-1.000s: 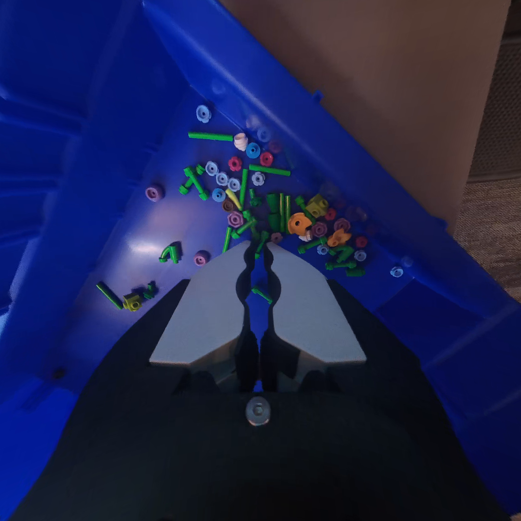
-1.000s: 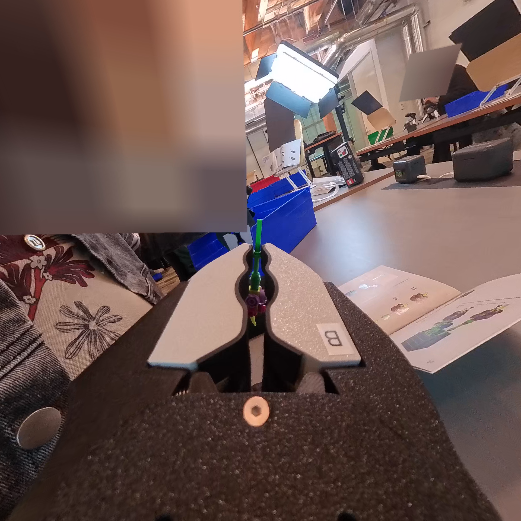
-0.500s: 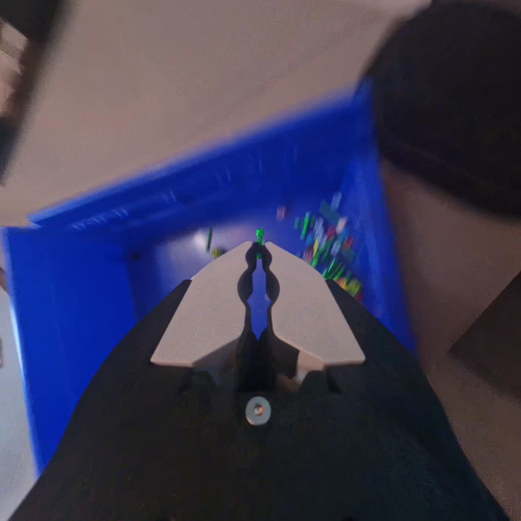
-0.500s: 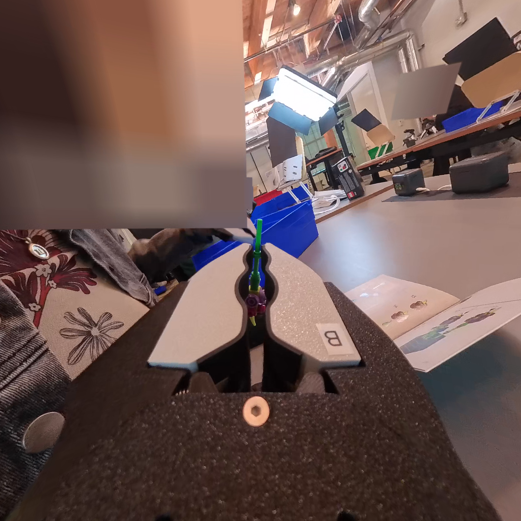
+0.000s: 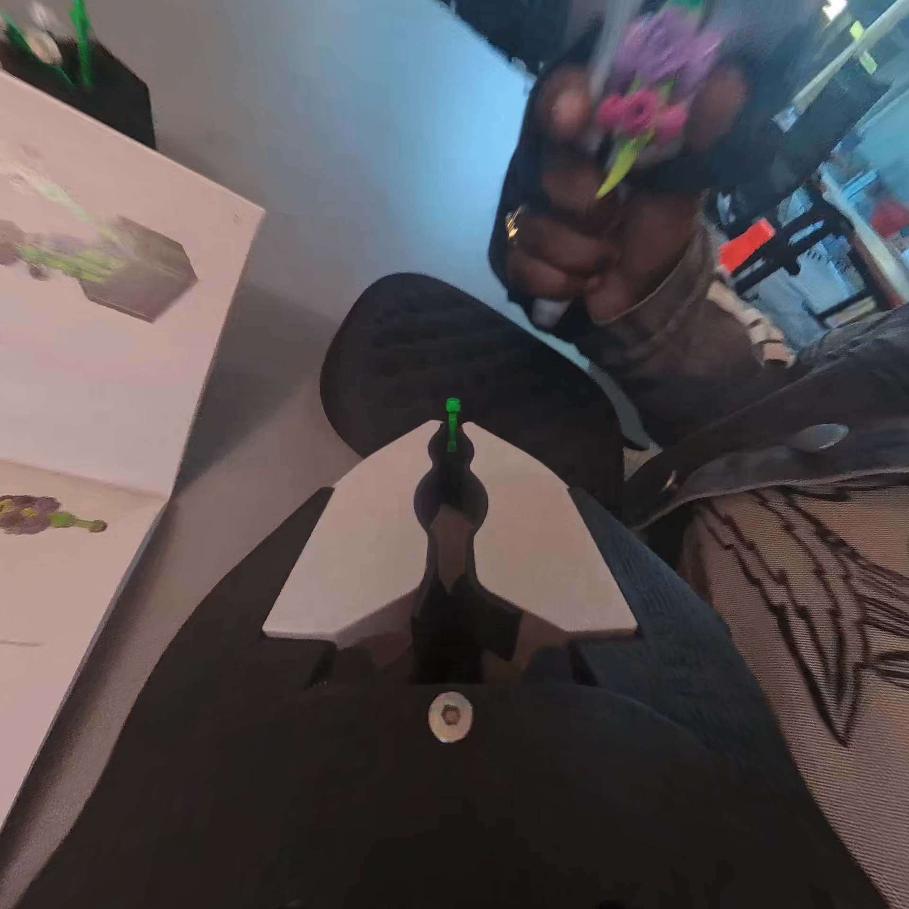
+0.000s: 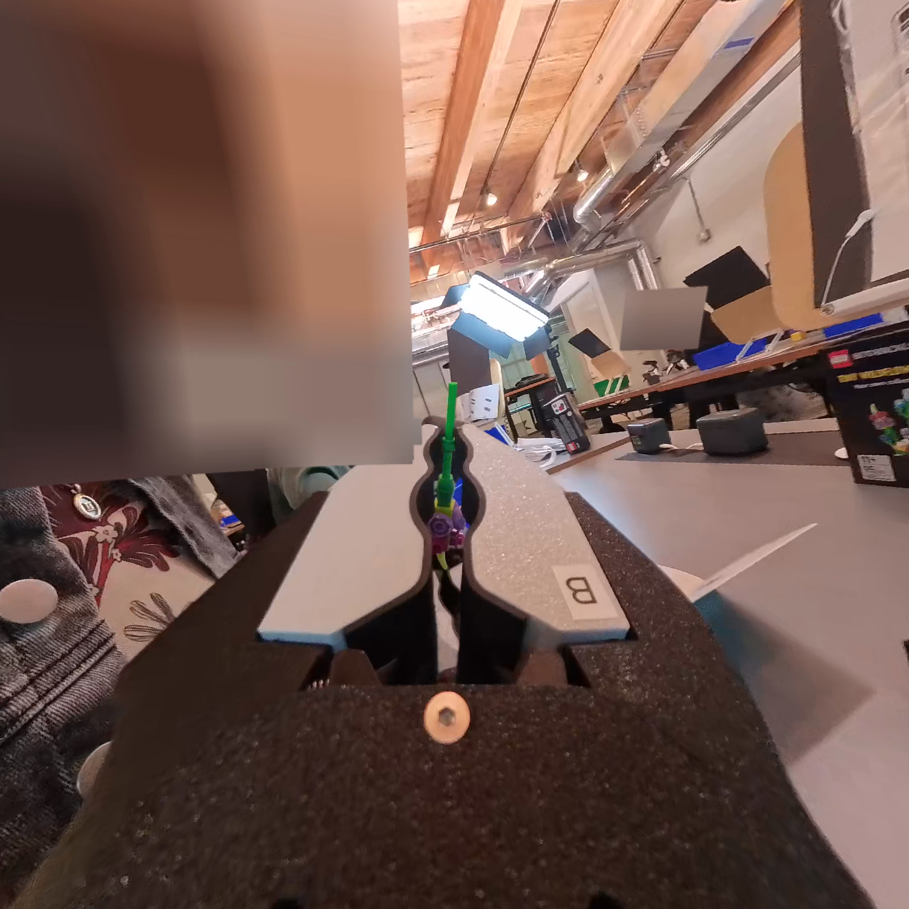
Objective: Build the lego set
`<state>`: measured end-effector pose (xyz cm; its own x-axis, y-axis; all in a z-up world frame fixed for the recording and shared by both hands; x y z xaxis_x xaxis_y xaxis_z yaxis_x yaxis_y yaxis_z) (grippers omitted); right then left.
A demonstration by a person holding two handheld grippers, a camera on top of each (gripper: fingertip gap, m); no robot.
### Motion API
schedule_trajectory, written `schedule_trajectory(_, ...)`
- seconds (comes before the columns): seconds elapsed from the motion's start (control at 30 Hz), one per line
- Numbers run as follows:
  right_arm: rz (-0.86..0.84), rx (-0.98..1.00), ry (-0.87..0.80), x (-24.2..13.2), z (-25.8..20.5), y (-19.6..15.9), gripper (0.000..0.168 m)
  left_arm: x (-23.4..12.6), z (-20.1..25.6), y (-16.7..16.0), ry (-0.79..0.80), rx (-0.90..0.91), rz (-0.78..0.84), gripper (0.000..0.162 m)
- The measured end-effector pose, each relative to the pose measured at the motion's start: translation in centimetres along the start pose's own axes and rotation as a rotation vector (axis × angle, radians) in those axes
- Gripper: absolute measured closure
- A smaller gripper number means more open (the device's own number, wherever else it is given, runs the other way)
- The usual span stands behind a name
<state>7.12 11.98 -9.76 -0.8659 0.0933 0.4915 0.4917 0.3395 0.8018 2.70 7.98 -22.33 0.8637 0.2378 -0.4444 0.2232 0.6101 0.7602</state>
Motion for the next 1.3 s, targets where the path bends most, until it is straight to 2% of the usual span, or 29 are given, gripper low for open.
schedule_trajectory(0.03,-0.006,-0.015,-0.006,-0.2,0.0,0.1,0.164,0.3,-0.1,-0.3,-0.005,-0.001,-0.028,0.159)
schedule_trajectory(0.13,-0.04,-0.043,-0.012,-0.1,-0.3,-0.5,0.164,-1.7,0.3,0.1,0.002,0.006,-0.033,0.159)
schedule_trajectory(0.2,-0.06,-0.048,-0.009,0.0,-0.5,-1.0,0.164,-5.8,-0.3,0.4,0.162,0.071,-0.022,0.16)
schedule_trajectory(0.27,-0.074,-0.039,-0.013,0.3,-0.3,-1.7,0.163,-10.3,-2.4,-1.1,0.382,0.095,-0.099,0.159)
schedule_trajectory(0.33,-0.084,-0.003,0.008,0.8,-0.2,-2.7,0.164,-12.2,-3.6,-3.3,0.428,0.033,-0.178,0.159)
schedule_trajectory(0.57,-0.183,-0.024,0.007,1.9,-0.5,-4.9,0.164,-7.5,-4.8,-5.3,0.391,0.083,-0.384,0.159)
schedule_trajectory(0.6,-0.199,-0.026,0.007,1.9,-0.5,-5.2,0.164,-7.2,-4.9,-5.6,0.385,0.074,-0.408,0.157)
schedule_trajectory(0.67,-0.227,-0.026,0.008,2.0,-0.7,-5.7,0.164,-7.0,-4.9,-6.1,0.366,0.066,-0.437,0.142)
schedule_trajectory(0.7,-0.238,-0.025,0.008,2.1,-0.7,-5.9,0.164,-7.0,-4.8,-6.0,0.36,0.062,-0.42,0.136)
schedule_trajectory(0.8,-0.253,-0.016,0.005,2.6,-0.7,-6.2,0.164,-8.0,-4.3,-4.8,0.359,0.076,-0.318,0.132)
schedule_trajectory(0.93,-0.222,0.032,0.002,3.8,-0.7,-6.0,0.164,-9.1,-2.4,-0.4,0.289,0.178,0.052,0.131)
schedule_trajectory(1.0,-0.197,0.077,0.006,4.6,-0.8,-6.0,0.164,-9.2,-0.1,2.0,0.182,0.205,0.259,0.132)
schedule_trajectory(1.07,-0.18,0.123,0.03,5.4,-1.0,-6.3,0.164,-8.8,2.2,3.6,0.053,0.209,0.387,0.133)
schedule_trajectory(1.3,-0.215,0.146,0.063,6.9,-1.7,-7.8,0.164,-8.1,2.4,4.6,0.001,0.22,0.426,0.146)
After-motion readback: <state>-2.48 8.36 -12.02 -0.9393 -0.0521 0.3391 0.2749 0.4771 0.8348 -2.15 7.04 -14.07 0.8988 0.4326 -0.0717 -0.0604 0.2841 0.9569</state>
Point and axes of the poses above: each gripper's, where its closed fingertips meet, x out along the fingers, y out of its top, z = x × y across the jaws, the point moved 1 cm from there along -x, back along the fingers, and after that the axes turned 1 degree about z, right-handed, at the moved point
